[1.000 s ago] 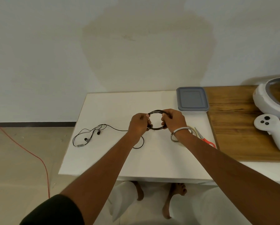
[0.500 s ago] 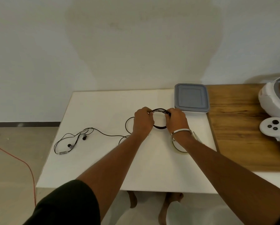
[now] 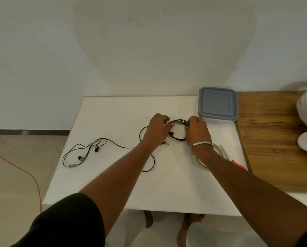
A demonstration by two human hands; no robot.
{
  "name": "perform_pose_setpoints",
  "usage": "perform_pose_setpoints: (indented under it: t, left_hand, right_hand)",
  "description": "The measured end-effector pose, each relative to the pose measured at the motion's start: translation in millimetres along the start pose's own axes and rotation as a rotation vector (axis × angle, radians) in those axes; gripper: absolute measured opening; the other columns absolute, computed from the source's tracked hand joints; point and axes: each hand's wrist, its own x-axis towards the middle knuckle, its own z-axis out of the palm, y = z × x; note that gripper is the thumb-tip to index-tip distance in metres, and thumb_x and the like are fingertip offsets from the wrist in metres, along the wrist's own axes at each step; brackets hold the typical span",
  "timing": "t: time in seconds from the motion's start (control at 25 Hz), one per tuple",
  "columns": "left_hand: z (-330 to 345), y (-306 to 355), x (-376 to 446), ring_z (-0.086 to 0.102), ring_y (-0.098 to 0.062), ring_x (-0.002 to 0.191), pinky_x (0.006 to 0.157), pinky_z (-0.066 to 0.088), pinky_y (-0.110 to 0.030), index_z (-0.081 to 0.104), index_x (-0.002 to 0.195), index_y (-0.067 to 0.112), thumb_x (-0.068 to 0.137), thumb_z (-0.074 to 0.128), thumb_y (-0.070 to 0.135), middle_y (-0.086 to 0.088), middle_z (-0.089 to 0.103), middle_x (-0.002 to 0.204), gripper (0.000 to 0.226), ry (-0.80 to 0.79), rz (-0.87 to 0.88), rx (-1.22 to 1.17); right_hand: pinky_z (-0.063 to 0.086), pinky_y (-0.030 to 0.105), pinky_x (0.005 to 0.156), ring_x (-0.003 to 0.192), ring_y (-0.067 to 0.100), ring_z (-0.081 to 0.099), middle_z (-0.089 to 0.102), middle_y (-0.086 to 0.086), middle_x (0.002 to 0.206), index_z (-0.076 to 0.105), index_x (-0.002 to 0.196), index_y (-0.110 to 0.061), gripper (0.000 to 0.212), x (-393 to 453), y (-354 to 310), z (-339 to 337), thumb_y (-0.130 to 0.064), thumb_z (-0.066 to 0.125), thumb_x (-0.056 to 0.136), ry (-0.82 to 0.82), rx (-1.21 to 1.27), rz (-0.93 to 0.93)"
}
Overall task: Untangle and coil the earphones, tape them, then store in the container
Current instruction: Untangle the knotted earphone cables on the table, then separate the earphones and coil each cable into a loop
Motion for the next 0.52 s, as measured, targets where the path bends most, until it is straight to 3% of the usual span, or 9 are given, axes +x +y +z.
perform_pose_setpoints:
  t: [0.16, 0.28, 0.36, 0.52]
  left_hand:
    - [-26.4, -29.4, -6.8, 0.06, -0.014, 0.09, 0.08, 0.044, -0.012, 0.067, 0.112, 0.009, 0.096, 0.056, 0.012, -0.006, 0.064, 0.106, 0.02, 0.123, 0.17, -0.003]
    - [-39.8, -58.2, -18.4, 0.058, -0.021, 0.096, 0.089, 0.049, -0.035, 0.067, 0.111, 0.014, 0.093, 0.056, 0.007, -0.003, 0.062, 0.107, 0.023, 0.183, 0.072, 0.092]
    - [-45.6, -68.9, -27.5, 0.057, -0.021, 0.098, 0.09, 0.049, -0.04, 0.065, 0.113, 0.014, 0.092, 0.059, 0.01, -0.001, 0.059, 0.106, 0.022, 0.184, -0.003, 0.091]
    - [-50.1, -69.1, -40.6, 0.055, -0.015, 0.091, 0.08, 0.042, -0.021, 0.061, 0.118, 0.009, 0.091, 0.064, 0.014, 0.0, 0.052, 0.105, 0.027, 0.128, -0.079, 0.001]
  right_hand:
    - [0.047, 0.036, 0.09, 0.11, 0.028, 0.051, 0.048, 0.014, 0.125, 0.049, 0.119, -0.004, 0.028, -3.7, 0.8, -2.9, -0.021, 0.049, 0.096, -0.014, 0.036, -0.01]
    - [0.045, 0.035, 0.094, 0.115, 0.029, 0.048, 0.044, 0.014, 0.13, 0.047, 0.125, -0.003, 0.034, -11.4, -3.0, -6.9, -0.022, 0.047, 0.096, 0.023, 0.025, -0.026]
    - [0.044, 0.036, 0.093, 0.113, 0.029, 0.047, 0.044, 0.015, 0.126, 0.049, 0.123, -0.004, 0.034, -19.1, -8.8, -7.3, -0.023, 0.048, 0.095, 0.096, -0.049, -0.095]
    - [0.046, 0.037, 0.082, 0.099, 0.028, 0.049, 0.051, 0.012, 0.112, 0.058, 0.112, -0.008, 0.024, -33.7, -22.7, -2.8, -0.019, 0.053, 0.091, 0.13, -0.045, -0.296]
